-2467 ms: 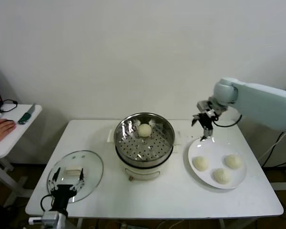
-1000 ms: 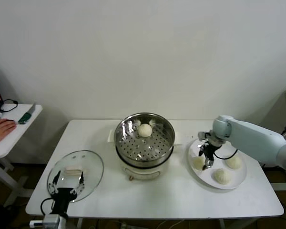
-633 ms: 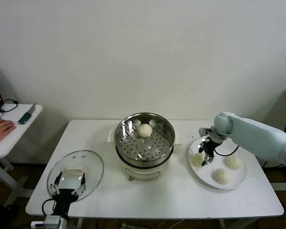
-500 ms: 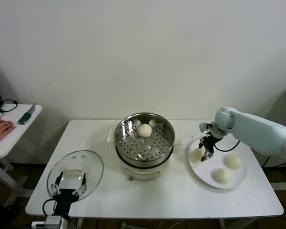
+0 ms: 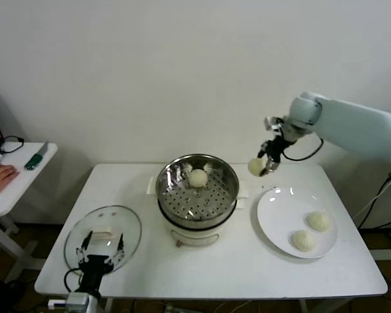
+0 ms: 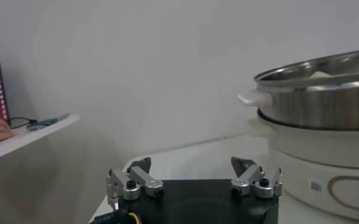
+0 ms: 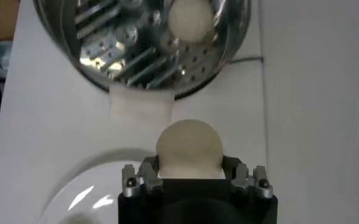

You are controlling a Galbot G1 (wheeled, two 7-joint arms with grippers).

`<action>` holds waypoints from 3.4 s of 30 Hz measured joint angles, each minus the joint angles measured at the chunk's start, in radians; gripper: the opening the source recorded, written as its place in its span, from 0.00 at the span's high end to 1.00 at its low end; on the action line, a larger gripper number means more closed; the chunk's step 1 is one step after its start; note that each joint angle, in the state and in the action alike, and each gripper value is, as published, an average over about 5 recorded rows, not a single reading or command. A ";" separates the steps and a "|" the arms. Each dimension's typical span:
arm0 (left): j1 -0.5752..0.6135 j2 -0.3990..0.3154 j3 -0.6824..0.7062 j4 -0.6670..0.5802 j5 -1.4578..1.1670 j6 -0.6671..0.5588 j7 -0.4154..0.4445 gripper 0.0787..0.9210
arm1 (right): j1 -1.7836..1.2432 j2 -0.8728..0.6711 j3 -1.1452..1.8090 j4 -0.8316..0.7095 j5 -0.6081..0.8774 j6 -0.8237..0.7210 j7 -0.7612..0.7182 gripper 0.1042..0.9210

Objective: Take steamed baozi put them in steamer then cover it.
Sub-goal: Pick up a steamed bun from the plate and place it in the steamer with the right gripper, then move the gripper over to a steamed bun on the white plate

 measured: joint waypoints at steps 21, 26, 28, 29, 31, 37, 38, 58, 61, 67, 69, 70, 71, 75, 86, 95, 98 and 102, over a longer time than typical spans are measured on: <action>0.019 0.007 0.008 -0.025 -0.004 -0.001 0.012 0.12 | -0.027 0.350 -0.080 -0.019 0.172 -0.066 0.078 0.30; 0.020 0.012 0.001 -0.033 -0.018 0.004 0.012 0.12 | -0.059 0.392 -0.098 -0.028 0.170 -0.071 0.084 0.30; 0.020 0.012 0.001 -0.035 -0.022 0.005 0.012 0.12 | -0.070 0.406 -0.102 -0.033 0.167 -0.073 0.086 0.30; 0.020 0.011 0.002 -0.035 -0.023 0.006 0.012 0.12 | -0.076 0.412 -0.103 -0.036 0.166 -0.073 0.087 0.30; 0.021 0.011 0.003 -0.035 -0.025 0.006 0.013 0.12 | -0.086 0.423 -0.104 -0.041 0.162 -0.073 0.089 0.30; 0.021 0.009 0.002 -0.035 -0.030 0.008 0.013 0.12 | -0.109 0.444 -0.104 -0.059 0.150 -0.080 0.094 0.23; 0.021 0.009 0.001 -0.035 -0.032 0.008 0.013 0.12 | -0.111 0.445 -0.104 -0.061 0.147 -0.082 0.095 0.20; 0.020 0.008 -0.005 -0.041 -0.051 0.021 0.007 0.12 | 0.018 0.279 -0.113 0.039 0.082 -0.049 0.012 0.12; 0.016 0.009 -0.007 -0.041 -0.054 0.024 0.004 0.12 | 0.058 0.200 -0.128 0.084 0.051 -0.035 -0.008 0.12; 0.012 0.010 -0.013 -0.042 -0.056 0.030 0.004 0.12 | 0.096 0.025 -0.147 0.184 -0.056 -0.012 -0.029 0.12; 0.013 0.010 -0.013 -0.042 -0.054 0.031 0.005 0.12 | 0.095 -0.035 -0.149 0.213 -0.099 -0.007 -0.033 0.12; 0.013 0.010 -0.013 -0.042 -0.053 0.031 0.006 0.12 | 0.092 -0.064 -0.149 0.225 -0.120 -0.004 -0.035 0.12; 0.013 0.010 -0.013 -0.042 -0.051 0.031 0.007 0.12 | 0.088 -0.092 -0.149 0.236 -0.142 -0.001 -0.038 0.12; 0.013 0.008 -0.017 -0.042 -0.044 0.034 0.009 0.12 | 0.052 -0.196 -0.138 0.269 -0.230 0.007 -0.045 0.12; 0.014 -0.006 -0.030 -0.033 -0.023 0.039 0.005 0.12 | -0.142 -0.356 -0.038 0.268 -0.432 0.034 -0.054 0.12; 0.014 -0.008 -0.040 -0.024 -0.019 0.040 0.003 0.12 | -0.285 -0.384 0.038 0.234 -0.528 0.042 -0.054 0.12; 0.014 -0.009 -0.039 -0.021 -0.018 0.040 0.002 0.12 | -0.321 -0.385 0.057 0.225 -0.547 0.043 -0.054 0.12; 0.013 -0.009 -0.039 -0.017 -0.017 0.040 -0.002 0.12 | -0.358 -0.383 0.078 0.211 -0.565 0.044 -0.052 0.12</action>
